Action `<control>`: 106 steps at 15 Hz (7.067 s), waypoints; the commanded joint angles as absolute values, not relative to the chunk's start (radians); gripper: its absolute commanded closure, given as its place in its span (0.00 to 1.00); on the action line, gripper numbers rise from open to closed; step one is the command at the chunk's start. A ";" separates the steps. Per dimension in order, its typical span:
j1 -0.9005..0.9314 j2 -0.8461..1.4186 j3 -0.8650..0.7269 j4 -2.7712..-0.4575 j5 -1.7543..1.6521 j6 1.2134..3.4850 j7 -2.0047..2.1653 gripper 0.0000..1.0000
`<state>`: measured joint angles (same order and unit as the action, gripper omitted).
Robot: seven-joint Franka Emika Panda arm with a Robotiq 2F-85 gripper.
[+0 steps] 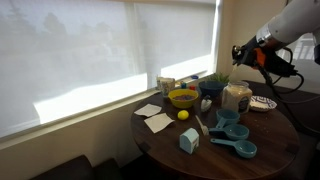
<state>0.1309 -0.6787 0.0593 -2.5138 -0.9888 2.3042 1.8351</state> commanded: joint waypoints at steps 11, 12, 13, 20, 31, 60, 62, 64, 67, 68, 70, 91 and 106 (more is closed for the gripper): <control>-0.065 -0.604 0.015 -2.492 -1.019 2.357 1.634 0.97; -0.078 -0.593 0.016 -2.493 -1.031 2.365 1.637 0.97; -0.084 -0.581 0.013 -2.494 -1.032 2.372 1.642 0.97; -0.109 -0.502 0.031 -2.486 -1.058 2.400 1.723 0.97; -0.069 -0.450 0.047 -2.481 -0.984 2.362 1.688 0.97; -0.102 -0.512 -0.015 -2.396 -0.654 2.369 1.393 0.97; -0.107 -0.529 -0.006 -2.395 -0.635 2.371 1.356 0.97; -0.104 -0.552 0.005 -2.398 -0.610 2.366 1.318 0.97; -0.094 -0.585 0.039 -2.408 -0.566 2.351 1.257 0.97; -0.091 -0.595 0.057 -2.412 -0.552 2.343 1.240 0.97; -0.085 -0.608 0.089 -2.417 -0.523 2.332 1.205 0.97; 0.005 -0.586 0.257 -2.494 -0.371 2.390 1.123 0.97; 0.087 -0.483 0.414 -2.544 -0.372 2.388 1.110 0.97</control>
<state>0.0954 -0.4941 0.3820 -2.5421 -0.3444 2.3821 1.1122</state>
